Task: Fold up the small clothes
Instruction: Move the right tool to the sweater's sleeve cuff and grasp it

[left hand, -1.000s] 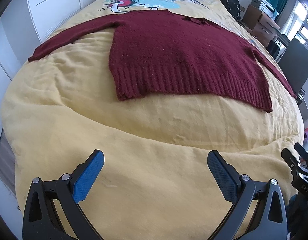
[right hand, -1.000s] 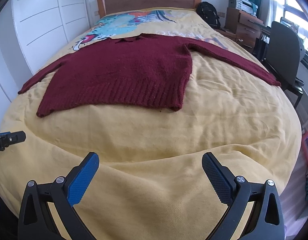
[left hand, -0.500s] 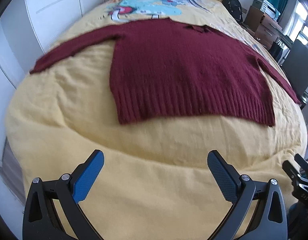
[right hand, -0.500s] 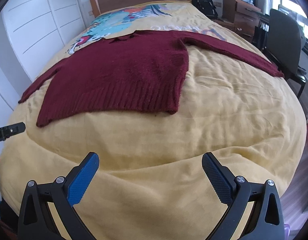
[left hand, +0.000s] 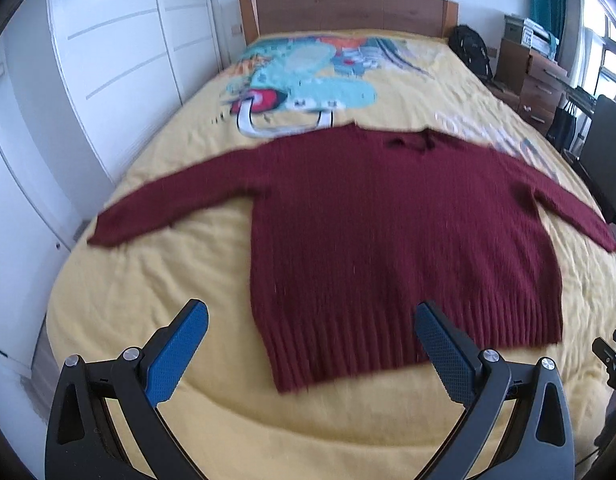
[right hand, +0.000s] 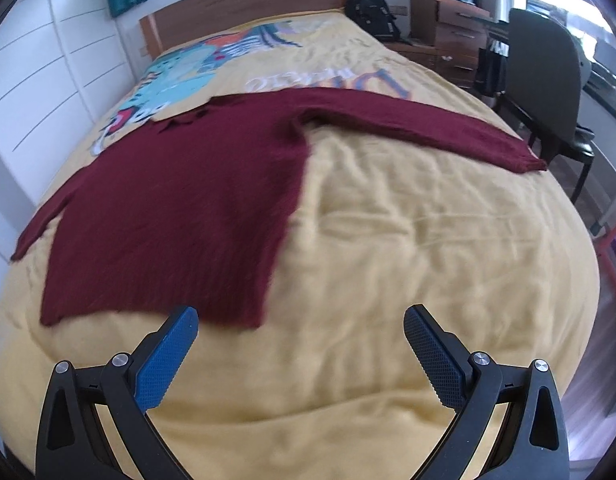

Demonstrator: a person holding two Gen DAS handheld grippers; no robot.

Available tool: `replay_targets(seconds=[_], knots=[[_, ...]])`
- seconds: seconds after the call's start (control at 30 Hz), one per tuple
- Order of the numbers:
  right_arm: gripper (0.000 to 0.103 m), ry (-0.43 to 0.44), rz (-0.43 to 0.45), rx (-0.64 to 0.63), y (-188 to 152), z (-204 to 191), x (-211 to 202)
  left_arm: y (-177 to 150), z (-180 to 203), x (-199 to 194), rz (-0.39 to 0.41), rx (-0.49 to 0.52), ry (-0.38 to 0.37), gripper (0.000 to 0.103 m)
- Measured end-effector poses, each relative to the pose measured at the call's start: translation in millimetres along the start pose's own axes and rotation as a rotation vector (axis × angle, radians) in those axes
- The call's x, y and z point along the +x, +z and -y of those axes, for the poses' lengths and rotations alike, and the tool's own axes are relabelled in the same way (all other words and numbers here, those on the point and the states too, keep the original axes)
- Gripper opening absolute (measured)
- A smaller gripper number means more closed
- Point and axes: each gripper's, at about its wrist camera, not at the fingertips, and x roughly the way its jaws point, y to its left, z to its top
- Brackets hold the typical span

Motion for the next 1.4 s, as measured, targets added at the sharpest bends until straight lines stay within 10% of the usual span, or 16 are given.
replay_targets(seconds=[0.93,1.4], knots=[[0.101,-0.124,-0.037,0.472,95,242,112,32,-39,44,-0.091,-0.099,0.110,0.102],[0.083,-0.114,0.022,0.653,135,319,146,28,-60,63,-0.111,-0.152,0.194,0.102]])
